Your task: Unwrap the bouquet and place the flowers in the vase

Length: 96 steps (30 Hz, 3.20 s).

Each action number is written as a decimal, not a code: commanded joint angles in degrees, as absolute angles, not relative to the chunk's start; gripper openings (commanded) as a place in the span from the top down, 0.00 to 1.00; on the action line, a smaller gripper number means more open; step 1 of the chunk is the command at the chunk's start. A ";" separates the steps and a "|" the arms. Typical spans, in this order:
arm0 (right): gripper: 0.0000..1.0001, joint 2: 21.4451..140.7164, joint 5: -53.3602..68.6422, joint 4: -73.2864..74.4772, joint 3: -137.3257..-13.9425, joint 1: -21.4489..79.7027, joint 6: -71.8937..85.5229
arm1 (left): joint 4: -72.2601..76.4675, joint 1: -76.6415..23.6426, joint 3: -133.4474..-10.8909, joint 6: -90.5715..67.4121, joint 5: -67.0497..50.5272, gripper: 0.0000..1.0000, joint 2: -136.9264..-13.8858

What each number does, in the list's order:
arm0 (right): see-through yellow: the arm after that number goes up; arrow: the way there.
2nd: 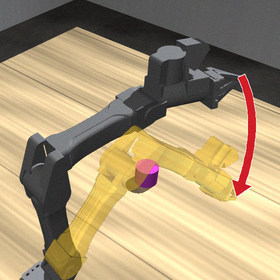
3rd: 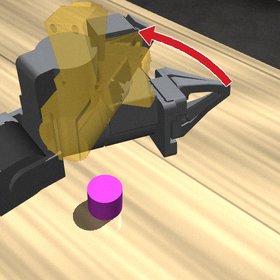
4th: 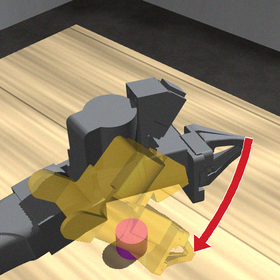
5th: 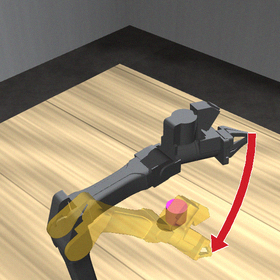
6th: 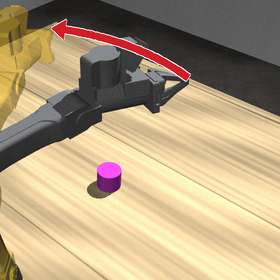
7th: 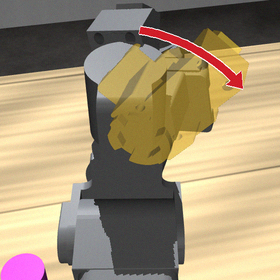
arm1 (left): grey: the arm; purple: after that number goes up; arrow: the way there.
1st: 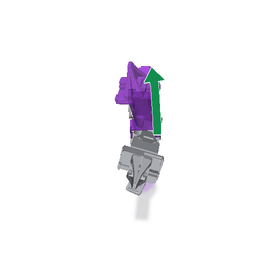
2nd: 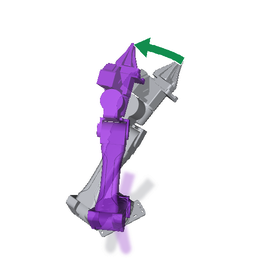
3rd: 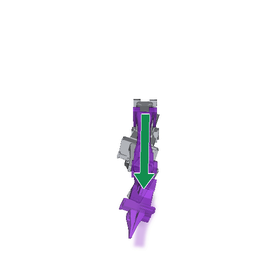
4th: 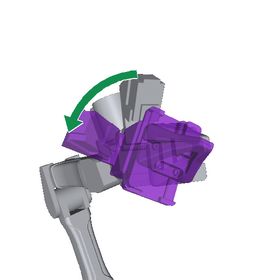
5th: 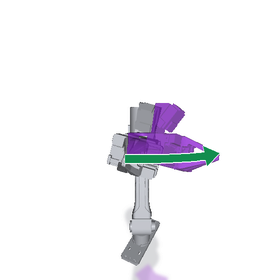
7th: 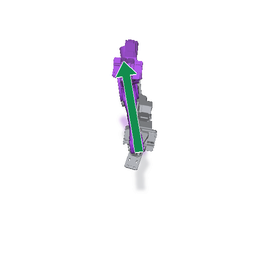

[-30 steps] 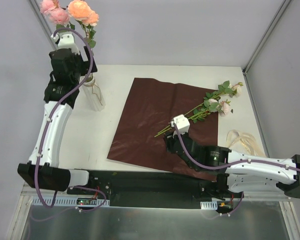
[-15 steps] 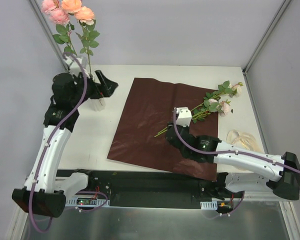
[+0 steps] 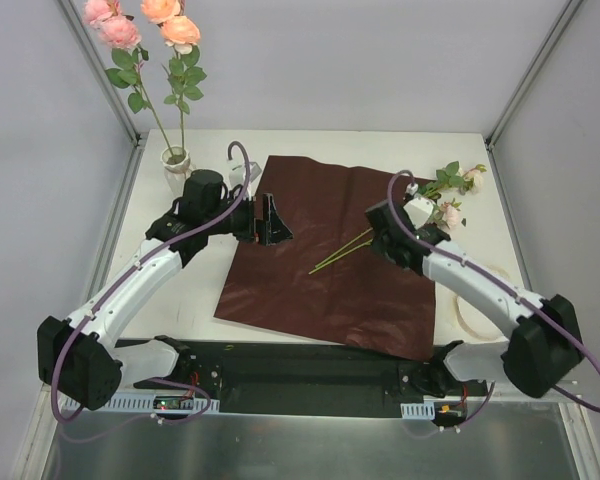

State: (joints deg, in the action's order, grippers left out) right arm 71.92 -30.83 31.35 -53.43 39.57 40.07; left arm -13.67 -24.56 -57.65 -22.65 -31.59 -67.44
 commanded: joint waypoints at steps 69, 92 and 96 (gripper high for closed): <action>0.62 118.20 -16.87 44.38 -93.60 22.76 57.30 | -11.95 -26.37 -55.11 -19.42 -35.24 0.01 -67.32; 0.99 118.85 -18.01 45.44 -98.44 21.97 55.37 | -11.95 -26.37 -55.11 -19.42 -36.12 0.01 -67.76; 0.99 112.95 -20.47 45.26 -97.65 21.80 54.23 | -11.87 -26.37 -55.20 -19.42 -36.56 0.01 -68.12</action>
State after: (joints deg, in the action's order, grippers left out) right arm 122.17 -16.67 44.03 -96.18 22.00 55.68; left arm -13.63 -25.91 -55.33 -20.27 -34.41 -67.55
